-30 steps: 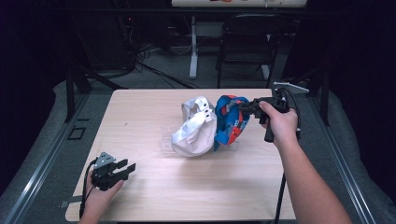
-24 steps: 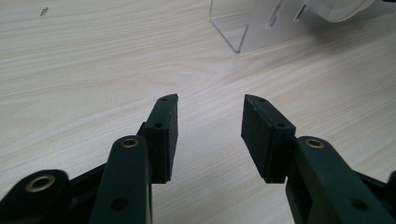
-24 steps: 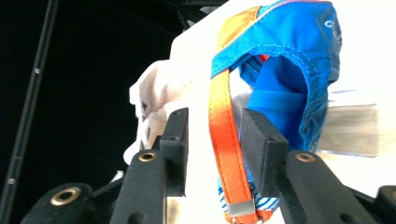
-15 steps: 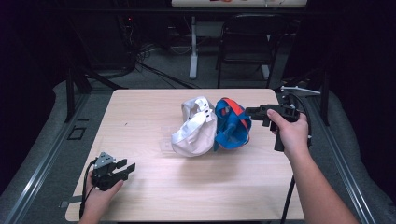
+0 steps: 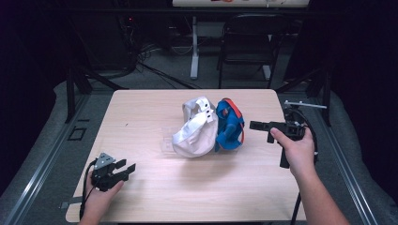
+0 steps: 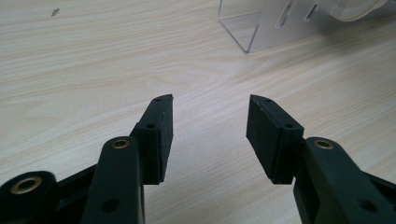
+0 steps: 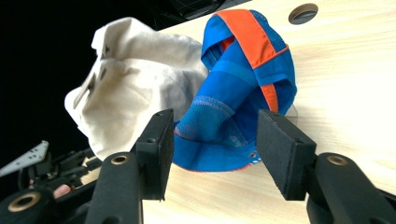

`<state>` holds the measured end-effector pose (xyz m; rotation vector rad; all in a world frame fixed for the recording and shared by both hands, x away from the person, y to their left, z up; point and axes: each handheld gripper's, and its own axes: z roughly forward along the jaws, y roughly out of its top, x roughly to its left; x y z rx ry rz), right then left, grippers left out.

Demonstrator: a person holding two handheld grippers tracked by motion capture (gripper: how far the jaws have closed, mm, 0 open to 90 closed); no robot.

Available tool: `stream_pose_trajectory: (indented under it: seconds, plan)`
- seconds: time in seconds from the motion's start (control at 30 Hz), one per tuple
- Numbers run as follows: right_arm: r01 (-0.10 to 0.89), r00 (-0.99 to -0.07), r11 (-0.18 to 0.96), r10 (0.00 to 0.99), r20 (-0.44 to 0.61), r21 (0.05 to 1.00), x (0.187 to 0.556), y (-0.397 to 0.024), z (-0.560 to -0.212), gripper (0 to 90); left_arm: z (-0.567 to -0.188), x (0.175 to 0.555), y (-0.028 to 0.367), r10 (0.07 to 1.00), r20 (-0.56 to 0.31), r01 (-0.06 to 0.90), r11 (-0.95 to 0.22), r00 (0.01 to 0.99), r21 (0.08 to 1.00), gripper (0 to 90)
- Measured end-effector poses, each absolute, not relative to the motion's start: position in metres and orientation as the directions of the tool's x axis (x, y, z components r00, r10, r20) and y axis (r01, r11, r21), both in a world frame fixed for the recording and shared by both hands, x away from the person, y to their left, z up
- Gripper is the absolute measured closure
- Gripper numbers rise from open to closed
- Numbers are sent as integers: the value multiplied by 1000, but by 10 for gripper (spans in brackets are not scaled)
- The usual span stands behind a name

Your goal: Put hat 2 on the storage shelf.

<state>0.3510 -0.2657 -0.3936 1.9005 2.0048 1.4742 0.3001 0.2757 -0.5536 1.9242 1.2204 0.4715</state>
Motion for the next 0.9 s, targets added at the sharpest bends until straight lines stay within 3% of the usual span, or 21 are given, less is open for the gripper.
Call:
stream_pose_trajectory:
  seconds: [0.9]
  plan:
    - [662,-353,-66,851,388,746,292,-240,-435,400,-560,304,280,889,-116,588,-191,444,786,456]
